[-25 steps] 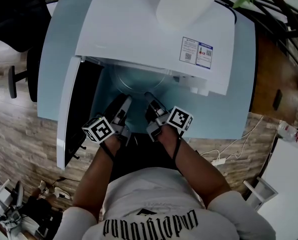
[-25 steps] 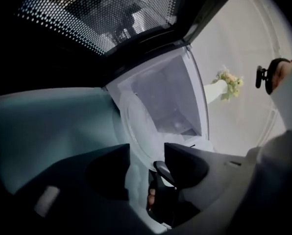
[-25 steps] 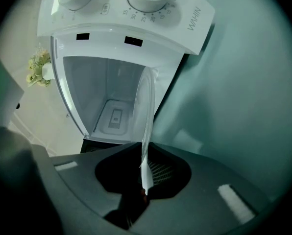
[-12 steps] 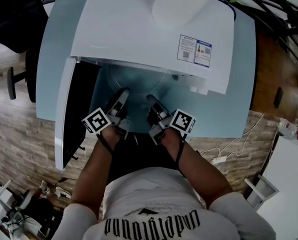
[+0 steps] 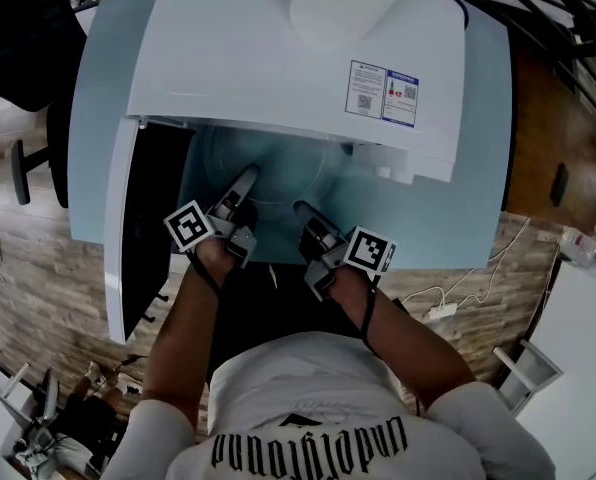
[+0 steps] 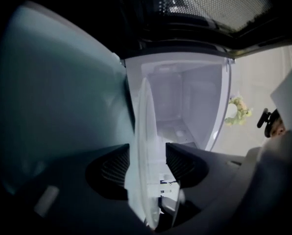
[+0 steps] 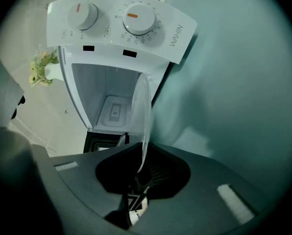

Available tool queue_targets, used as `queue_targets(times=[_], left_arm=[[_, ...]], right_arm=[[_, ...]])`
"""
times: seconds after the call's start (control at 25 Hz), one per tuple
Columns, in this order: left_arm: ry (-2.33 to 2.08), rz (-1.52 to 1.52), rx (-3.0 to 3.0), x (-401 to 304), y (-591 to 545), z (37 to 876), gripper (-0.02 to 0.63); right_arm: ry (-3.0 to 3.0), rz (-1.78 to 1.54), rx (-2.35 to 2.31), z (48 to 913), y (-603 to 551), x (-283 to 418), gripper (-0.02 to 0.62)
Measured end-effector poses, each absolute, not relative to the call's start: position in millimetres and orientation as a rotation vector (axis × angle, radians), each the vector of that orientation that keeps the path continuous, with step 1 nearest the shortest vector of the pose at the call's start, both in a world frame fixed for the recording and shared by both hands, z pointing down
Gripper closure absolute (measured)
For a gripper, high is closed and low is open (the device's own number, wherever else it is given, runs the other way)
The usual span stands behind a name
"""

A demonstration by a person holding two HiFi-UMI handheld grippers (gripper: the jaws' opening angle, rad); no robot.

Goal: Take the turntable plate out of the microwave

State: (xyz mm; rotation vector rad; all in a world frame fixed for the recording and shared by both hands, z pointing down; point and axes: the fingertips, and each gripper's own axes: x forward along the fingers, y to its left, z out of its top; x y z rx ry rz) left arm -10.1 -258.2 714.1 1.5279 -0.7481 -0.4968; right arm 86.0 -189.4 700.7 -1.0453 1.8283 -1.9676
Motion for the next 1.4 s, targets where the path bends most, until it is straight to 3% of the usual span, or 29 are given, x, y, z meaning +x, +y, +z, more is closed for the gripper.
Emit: queue_targets(times=[0.12, 0.2, 0.28, 1.4], left_arm=[[-0.718, -0.501, 1.525, -4, -258, 714, 0.352], [-0.718, -0.512, 1.526, -4, -258, 713, 0.465], [-0.707, -0.538, 1.536, -3, -258, 710, 0.513], [-0.736, -0.673, 1.527, -14, -205, 631, 0.529]], right_arm=[[1.841, -1.979, -1.044, 701, -184, 87, 0.560], [1.863, -1.967, -1.040, 699, -184, 88, 0.561], [1.874, -1.954, -1.036, 696, -185, 89, 0.560], [2.098, -1.929, -0.894, 627, -141, 82, 0.552]])
